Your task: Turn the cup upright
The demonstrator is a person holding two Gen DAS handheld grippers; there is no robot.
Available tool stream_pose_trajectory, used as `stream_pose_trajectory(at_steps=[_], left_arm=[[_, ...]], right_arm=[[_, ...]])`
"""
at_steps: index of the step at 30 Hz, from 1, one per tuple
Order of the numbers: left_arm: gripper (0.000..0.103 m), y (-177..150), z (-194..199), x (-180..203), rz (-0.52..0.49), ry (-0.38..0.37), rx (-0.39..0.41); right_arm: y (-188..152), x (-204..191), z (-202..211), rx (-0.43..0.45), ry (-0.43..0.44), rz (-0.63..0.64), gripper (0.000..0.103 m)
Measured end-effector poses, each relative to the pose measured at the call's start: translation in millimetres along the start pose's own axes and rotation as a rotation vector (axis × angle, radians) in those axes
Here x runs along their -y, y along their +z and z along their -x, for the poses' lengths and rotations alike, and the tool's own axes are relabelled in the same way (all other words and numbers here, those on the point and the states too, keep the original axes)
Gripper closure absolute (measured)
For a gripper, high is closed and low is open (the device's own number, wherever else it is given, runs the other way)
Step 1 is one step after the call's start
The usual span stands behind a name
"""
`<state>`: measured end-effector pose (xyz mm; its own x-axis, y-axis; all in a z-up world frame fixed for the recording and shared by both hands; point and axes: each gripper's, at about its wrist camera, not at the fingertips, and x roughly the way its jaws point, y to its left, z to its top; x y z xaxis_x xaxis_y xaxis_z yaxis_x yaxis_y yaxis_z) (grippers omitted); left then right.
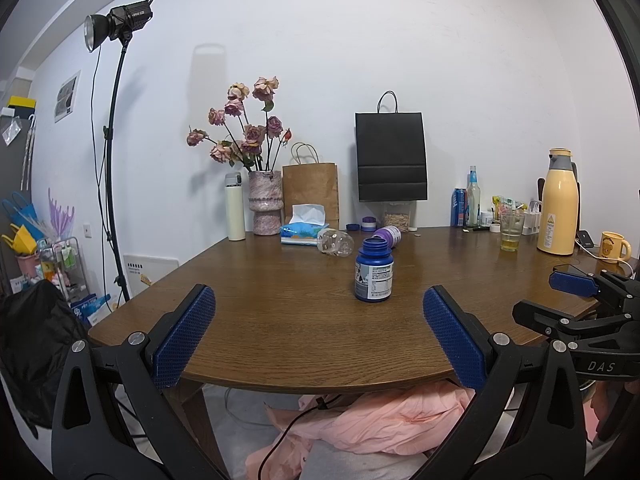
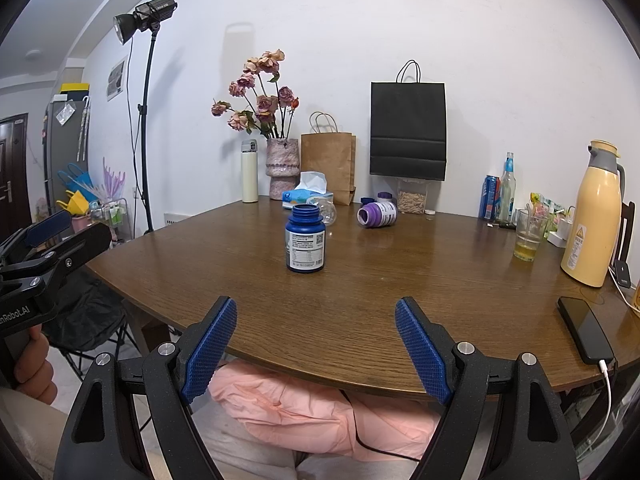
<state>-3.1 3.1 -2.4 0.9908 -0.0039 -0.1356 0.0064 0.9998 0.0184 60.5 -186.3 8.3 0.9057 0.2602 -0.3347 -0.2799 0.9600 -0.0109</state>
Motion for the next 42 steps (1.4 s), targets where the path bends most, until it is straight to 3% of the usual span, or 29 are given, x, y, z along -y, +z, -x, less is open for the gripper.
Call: stream_pose_trajectory(at_steps=[27, 32, 38, 42], left_arm=[[0.000, 6, -1, 0, -0.003, -0.019, 0.003], [0.000, 26, -35, -6, -0.011, 0.006, 0.025], [0.000, 56, -121, -11, 0.018, -0.011, -0.095], [0.000, 73, -178, -10, 0.021, -0.053, -0.189]], right_arm=[[3, 2, 0, 0.003, 0.007, -0.005, 0.017], [30, 20, -23, 0.014, 0.043, -0.041, 0.017], [70, 48, -94, -0.057, 0.127, -0.106, 0.017], [96, 67, -154, -0.129, 0.108, -0.123, 0.017]])
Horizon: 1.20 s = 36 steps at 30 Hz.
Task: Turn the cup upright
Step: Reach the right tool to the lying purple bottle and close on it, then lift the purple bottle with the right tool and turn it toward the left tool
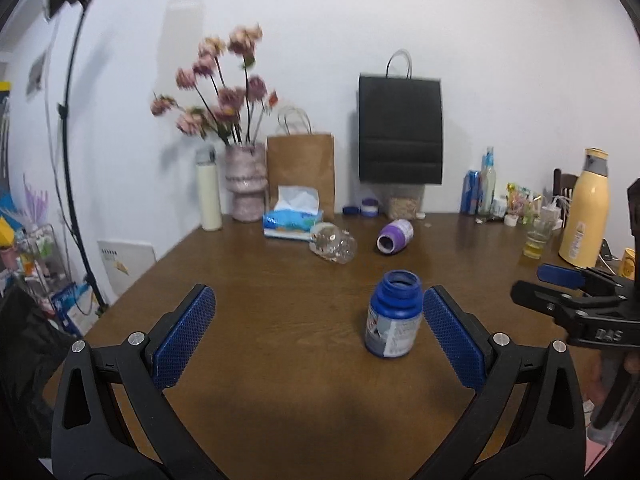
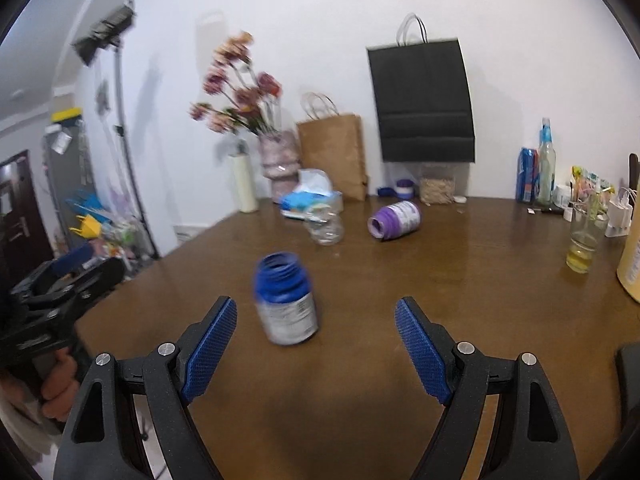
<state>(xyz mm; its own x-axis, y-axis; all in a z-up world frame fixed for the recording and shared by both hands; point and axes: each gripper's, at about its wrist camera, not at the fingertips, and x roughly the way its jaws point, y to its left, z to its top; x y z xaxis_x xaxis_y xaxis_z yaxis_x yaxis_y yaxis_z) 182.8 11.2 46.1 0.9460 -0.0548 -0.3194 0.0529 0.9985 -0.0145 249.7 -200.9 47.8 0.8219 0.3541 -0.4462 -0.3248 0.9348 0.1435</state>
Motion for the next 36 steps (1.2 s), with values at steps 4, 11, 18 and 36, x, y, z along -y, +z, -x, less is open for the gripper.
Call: stream_pose_trajectory(at_steps=[4, 11, 18, 36], left_arm=[[0.000, 17, -51, -2, -0.006, -0.037, -0.056], [0.000, 44, -178, -15, 0.096, -0.093, -0.247], [0.000, 50, -276, -19, 0.161, -0.107, -0.404], [0.000, 44, -286, -29, 0.147, -0.123, -0.424]], right_arm=[[31, 26, -52, -0.072, 0.005, -0.035, 0.017], [78, 82, -158, -0.169, -0.009, -0.144, 0.017], [108, 125, -283, -0.263, -0.083, -0.264, 0.017], [60, 87, -321, -0.460, 0.202, 0.016, 0.034]])
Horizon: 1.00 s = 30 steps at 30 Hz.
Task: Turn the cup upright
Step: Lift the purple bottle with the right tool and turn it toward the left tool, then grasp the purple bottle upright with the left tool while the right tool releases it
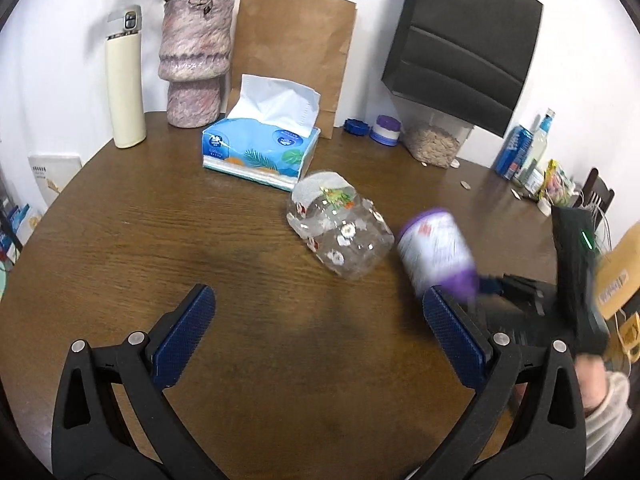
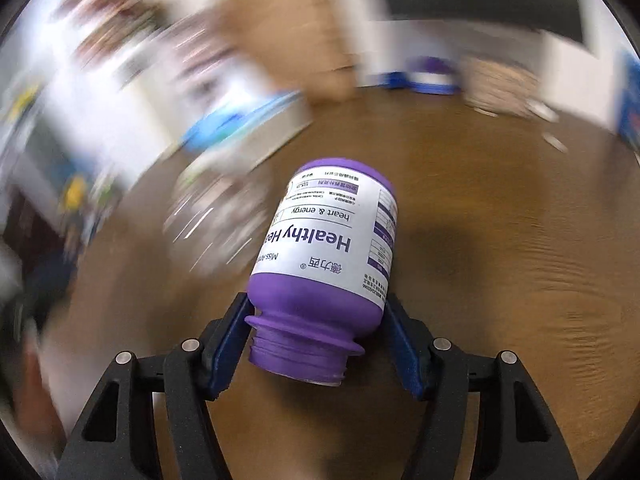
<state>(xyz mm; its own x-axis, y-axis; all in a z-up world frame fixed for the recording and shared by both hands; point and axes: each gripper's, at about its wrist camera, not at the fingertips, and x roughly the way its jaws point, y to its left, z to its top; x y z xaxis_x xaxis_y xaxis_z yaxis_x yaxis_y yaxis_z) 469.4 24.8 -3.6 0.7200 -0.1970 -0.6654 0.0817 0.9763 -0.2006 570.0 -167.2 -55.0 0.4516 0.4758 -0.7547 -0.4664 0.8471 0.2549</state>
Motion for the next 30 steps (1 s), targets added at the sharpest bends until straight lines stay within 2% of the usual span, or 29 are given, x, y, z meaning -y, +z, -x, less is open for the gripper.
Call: stream_pose_trajectory(at_steps=[2, 4, 8, 11, 12, 13, 18, 21, 24, 26, 30], left_arm=[[0.000, -3, 0, 3, -0.019, -0.008, -0.013], [0.001, -4, -4, 8, -0.025, -0.029, -0.038], [0.004, -1, -22, 21, -0.030, -0.033, -0.094], [0.019, 4, -39, 27, 0.012, -0.063, -0.146], [0.029, 6, -44, 30, 0.013, -0.055, -0.161], [0.035, 6, -49, 31, 0.009, -0.035, -0.173], [0.036, 5, -54, 24, 0.045, 0.002, -0.169], [0.036, 3, -46, 15, 0.040, 0.050, -0.149], [0.038, -4, -42, 6, 0.048, 0.081, -0.146], [0.038, -9, -40, 6, 0.042, 0.087, -0.138], [0.036, -8, -33, 9, 0.022, 0.089, -0.130]], right_arm=[[-16, -25, 7, -0.026, 0.077, 0.153, 0.034], [-25, -40, 10, -0.045, 0.129, 0.234, 0.034], [-25, -52, 5, -0.089, 0.223, 0.267, 0.034], [-20, -59, -2, -0.094, 0.266, 0.269, 0.034], [-19, -61, -3, -0.096, 0.271, 0.265, 0.034], [-19, -63, -3, -0.089, 0.267, 0.263, 0.034], [-24, -57, 7, -0.063, 0.251, 0.259, 0.029], [-29, -45, 20, -0.030, 0.168, 0.244, 0.028], [-31, -20, 27, 0.017, 0.132, 0.137, 0.028], [-29, -4, 25, 0.011, 0.114, 0.051, 0.028], [-27, 0, 32, 0.052, 0.108, 0.022, 0.028]])
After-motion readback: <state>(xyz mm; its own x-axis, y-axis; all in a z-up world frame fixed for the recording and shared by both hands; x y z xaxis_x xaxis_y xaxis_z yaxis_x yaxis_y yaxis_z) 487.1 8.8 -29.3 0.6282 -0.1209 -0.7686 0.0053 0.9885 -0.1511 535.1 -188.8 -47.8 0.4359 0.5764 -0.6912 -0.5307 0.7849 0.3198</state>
